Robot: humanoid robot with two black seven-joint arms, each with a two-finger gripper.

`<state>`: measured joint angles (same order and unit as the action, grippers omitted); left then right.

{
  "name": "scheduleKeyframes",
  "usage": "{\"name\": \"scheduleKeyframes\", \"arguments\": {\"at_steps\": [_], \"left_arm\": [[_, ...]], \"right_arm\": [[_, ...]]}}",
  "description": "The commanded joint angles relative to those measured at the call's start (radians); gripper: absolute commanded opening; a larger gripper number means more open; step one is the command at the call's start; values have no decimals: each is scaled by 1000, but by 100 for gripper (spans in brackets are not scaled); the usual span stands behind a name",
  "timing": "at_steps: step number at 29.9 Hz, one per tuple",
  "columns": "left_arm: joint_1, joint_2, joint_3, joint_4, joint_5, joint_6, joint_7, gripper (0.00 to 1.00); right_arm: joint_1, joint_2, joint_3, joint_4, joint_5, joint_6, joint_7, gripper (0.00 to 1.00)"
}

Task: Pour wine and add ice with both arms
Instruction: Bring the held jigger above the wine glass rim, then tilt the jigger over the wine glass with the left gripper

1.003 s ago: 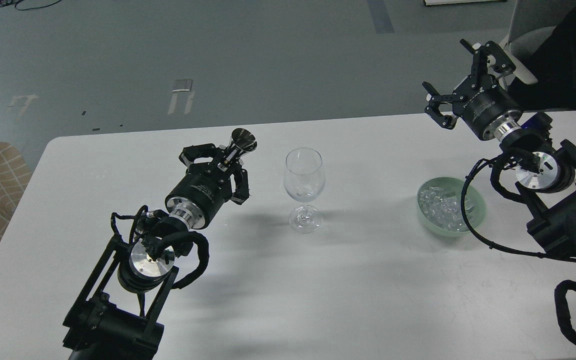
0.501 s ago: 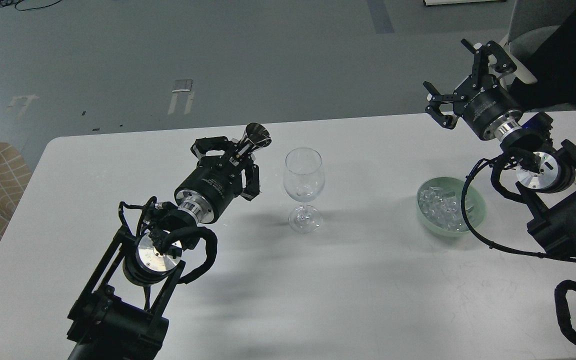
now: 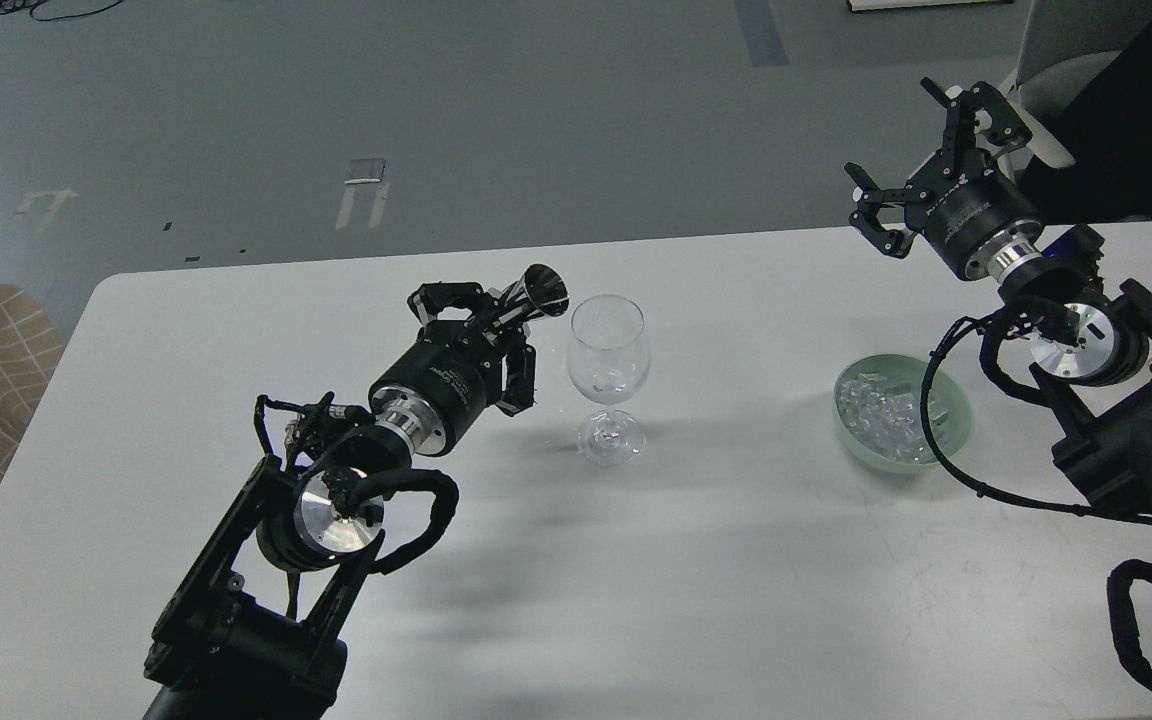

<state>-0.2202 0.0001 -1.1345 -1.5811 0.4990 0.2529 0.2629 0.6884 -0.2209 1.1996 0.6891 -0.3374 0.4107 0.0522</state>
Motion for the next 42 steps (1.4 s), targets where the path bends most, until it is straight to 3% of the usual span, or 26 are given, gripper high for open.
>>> {"name": "scheduleKeyframes", "arguments": {"at_steps": [1, 33, 42], "left_arm": [[-16, 0, 1, 1, 6, 0, 1, 1], [-39, 0, 50, -57, 208, 0, 56, 1], [-47, 0, 56, -56, 220, 2, 55, 1]], "right_arm": [[0, 0, 0, 1, 0, 0, 0, 100], [0, 11, 1, 1, 0, 0, 0, 100], [0, 15, 1, 1, 0, 0, 2, 100]]}}
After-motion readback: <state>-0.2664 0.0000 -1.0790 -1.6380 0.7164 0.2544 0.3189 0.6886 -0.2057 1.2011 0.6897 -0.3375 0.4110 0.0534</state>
